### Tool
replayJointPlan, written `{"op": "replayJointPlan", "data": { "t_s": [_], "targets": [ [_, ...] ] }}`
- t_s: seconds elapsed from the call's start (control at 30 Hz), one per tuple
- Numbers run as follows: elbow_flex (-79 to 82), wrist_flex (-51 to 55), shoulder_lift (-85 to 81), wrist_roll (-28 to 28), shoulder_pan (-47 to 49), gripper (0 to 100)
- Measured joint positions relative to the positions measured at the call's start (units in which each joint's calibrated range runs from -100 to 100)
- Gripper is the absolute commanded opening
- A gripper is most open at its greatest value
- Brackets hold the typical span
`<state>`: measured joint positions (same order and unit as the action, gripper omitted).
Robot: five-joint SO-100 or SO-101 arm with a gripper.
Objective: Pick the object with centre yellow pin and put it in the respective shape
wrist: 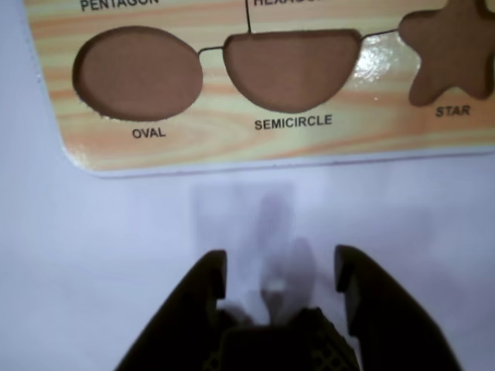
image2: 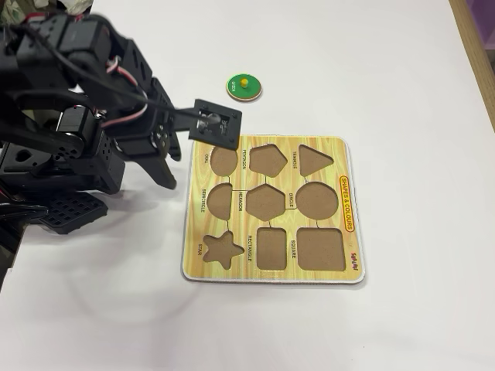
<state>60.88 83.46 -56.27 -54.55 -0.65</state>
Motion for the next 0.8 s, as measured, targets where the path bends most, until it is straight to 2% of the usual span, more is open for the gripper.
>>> {"op": "replayJointPlan", "data": {
  "t_s": [0.2, 0.53, 0.8],
  "targets": [
    [-19.60, 10.11, 17.78, -0.26, 4.02, 16],
    [-42.36, 11.05, 38.23, 0.26, 21.23, 16],
    [-51.98, 11.05, 47.85, -0.21, 31.81, 17]
  ]
}}
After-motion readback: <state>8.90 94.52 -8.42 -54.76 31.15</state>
